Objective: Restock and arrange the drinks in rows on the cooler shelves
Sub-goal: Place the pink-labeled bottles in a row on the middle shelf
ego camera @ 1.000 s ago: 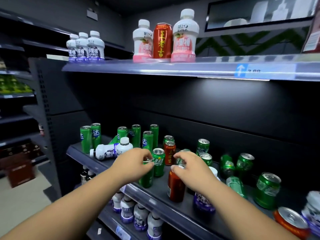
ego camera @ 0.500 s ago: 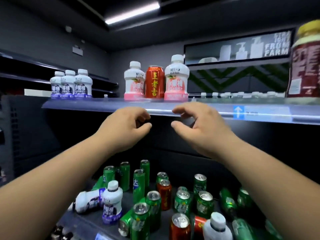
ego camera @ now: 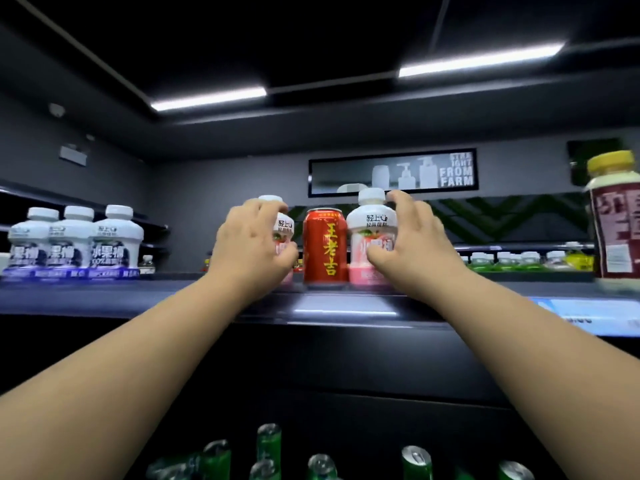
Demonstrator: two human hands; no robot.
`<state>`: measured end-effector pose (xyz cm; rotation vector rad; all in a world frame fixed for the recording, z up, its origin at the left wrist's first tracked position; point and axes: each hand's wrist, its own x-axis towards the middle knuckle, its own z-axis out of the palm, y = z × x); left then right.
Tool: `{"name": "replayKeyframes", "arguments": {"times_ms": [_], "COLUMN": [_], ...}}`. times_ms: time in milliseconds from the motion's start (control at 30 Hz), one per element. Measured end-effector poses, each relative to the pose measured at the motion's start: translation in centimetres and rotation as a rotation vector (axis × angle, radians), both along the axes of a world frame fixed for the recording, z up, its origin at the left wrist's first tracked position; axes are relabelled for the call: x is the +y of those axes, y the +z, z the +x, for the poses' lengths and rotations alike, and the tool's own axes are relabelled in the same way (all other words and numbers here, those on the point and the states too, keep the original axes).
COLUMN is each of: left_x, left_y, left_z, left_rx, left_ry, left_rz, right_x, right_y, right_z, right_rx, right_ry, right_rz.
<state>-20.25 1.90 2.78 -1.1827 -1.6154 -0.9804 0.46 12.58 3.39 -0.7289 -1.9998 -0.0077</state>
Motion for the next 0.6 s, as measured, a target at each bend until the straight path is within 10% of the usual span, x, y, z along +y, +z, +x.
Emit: {"name": "replayKeyframes", "arguments": {"times_ms": [267,600], "left_x": [2.1,1.8], "left_y": [0.1,-0.3], "left_z": [-2.7,-3.0], "left_rx": [-0.39,-0.406], "left_ry": [-0.134,-0.169], "left_rz": [0.001,-0.038], "right_x": [2.0,1.5], "right_y": [0.6,-0.3], "right_z": [-1.2,-1.1], "right_rx": [-0.005,0.051], "right_ry": [0.056,0.009], "right_rz": [-0.252,-0.198]}}
